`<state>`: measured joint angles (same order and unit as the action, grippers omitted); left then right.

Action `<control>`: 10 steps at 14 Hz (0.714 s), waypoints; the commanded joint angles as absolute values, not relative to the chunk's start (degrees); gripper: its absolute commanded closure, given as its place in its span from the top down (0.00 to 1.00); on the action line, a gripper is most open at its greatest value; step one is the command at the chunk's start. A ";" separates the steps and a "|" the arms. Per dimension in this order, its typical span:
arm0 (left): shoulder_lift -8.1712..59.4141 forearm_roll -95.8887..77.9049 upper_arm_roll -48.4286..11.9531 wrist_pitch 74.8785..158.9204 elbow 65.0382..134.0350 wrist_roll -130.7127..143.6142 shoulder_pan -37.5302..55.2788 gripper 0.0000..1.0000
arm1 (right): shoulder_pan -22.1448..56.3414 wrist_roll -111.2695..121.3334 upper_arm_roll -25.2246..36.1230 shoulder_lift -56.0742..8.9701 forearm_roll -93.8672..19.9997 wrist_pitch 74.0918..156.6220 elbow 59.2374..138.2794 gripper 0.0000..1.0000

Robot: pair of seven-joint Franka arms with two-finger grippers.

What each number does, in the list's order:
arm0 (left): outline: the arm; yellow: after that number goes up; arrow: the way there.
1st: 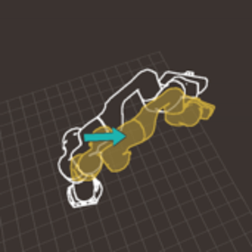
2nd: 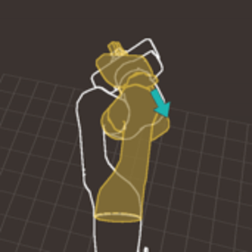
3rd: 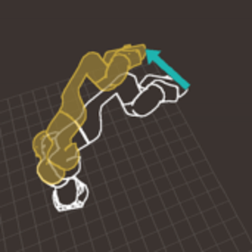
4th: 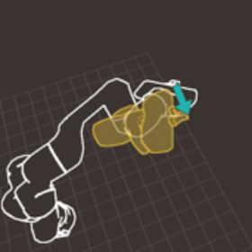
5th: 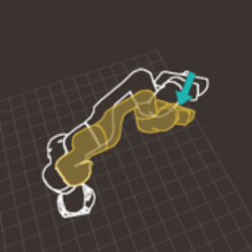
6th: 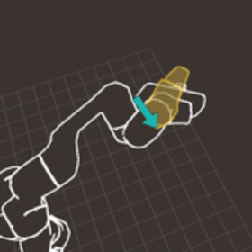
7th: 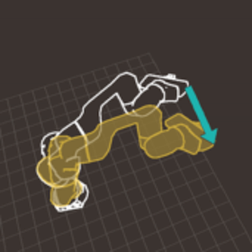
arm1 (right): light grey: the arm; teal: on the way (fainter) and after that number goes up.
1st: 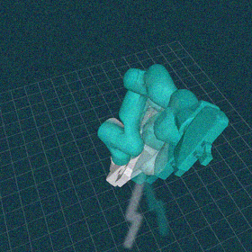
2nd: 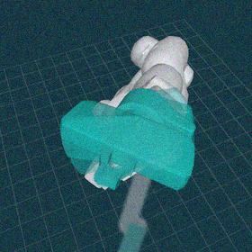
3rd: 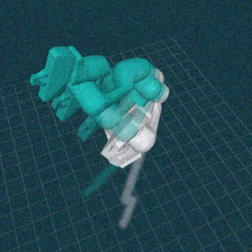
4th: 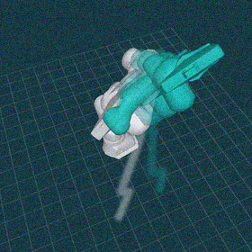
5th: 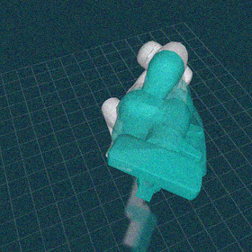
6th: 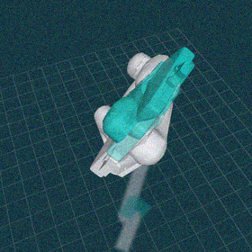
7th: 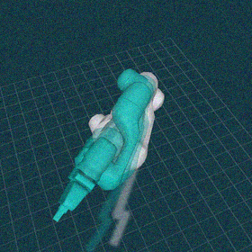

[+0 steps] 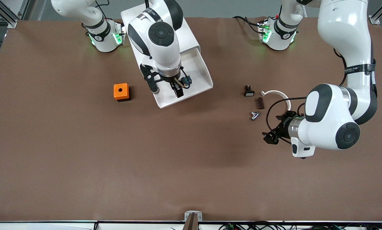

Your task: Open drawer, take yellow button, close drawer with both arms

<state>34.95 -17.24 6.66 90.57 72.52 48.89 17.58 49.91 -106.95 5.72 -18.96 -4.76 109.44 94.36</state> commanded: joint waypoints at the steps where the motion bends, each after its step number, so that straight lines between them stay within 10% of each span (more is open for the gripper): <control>1: 33.58 -12.41 6.77 93.07 73.65 41.58 19.94 0.99 | 51.76 -110.03 6.42 -20.13 -4.92 109.77 93.34 1.00; 10: 30.42 -10.64 1.76 98.09 77.60 39.20 21.80 0.99 | 55.10 -112.15 6.42 -20.21 -4.92 109.78 92.46 0.90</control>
